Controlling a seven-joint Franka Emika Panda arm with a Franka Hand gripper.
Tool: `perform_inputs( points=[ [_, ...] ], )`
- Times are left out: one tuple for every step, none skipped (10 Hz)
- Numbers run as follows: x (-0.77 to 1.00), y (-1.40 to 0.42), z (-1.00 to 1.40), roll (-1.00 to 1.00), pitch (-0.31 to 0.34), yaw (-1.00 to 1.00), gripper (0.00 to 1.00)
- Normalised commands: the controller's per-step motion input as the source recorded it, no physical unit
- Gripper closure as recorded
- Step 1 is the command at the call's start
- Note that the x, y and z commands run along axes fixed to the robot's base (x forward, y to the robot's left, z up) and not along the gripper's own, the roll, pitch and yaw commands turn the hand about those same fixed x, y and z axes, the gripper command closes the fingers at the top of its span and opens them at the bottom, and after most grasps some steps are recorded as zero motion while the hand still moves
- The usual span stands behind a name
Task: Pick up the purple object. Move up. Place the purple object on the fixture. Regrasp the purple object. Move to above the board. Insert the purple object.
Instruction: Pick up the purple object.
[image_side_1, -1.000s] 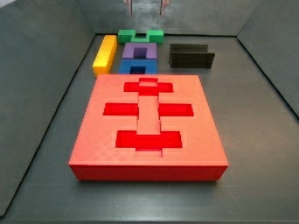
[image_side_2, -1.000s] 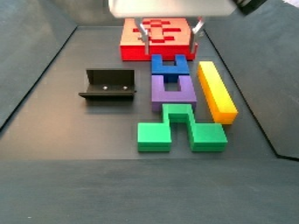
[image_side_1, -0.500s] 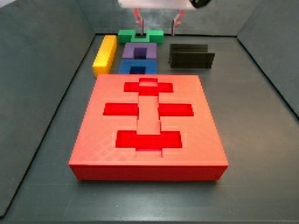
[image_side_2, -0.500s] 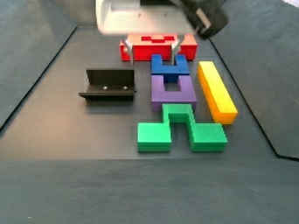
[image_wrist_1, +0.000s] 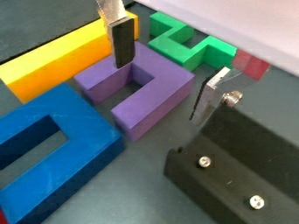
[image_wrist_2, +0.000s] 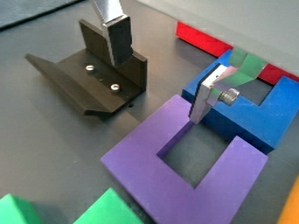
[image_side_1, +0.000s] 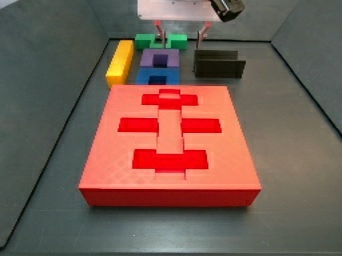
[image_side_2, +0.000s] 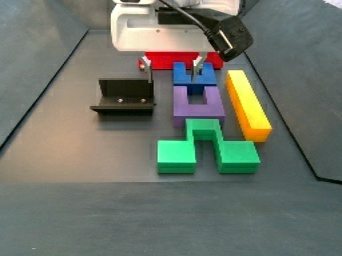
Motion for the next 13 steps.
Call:
perform_inputs(
  points=[
    [0.24,-0.19,-0.45,0.05,-0.011,0.00,0.00],
    [0.13,-0.06,-0.38,0.07,0.000,0.00,0.00],
    [0.00,0.00,-0.21,0.06,0.000,0.00,0.00],
    [-0.17,0.06,0.00,0.00,0.000,0.00,0.00],
    [-0.25,0.00,0.00,0.00,-0.019,0.00,0.00],
    [-0.06,-0.18,-0.16,0.17,0.000,0.00,0.00],
    [0.00,-0.18,-0.24,0.20,0.000,0.00,0.00],
    [0.02,-0.02,-0.17,0.17,0.004,0.00,0.00],
    [0.06,0.00,-0.11,0.14,0.027,0.01,0.00],
    [0.03,0.02,-0.11,0.11,0.019,0.03,0.00],
    [0.00,0.00,-0.17,0.10,0.000,0.04,0.00],
    [0.00,0.00,-0.24,0.10,0.000,0.05,0.00],
    [0.00,0.00,-0.32,0.09,0.000,0.07,0.00]
  ],
)
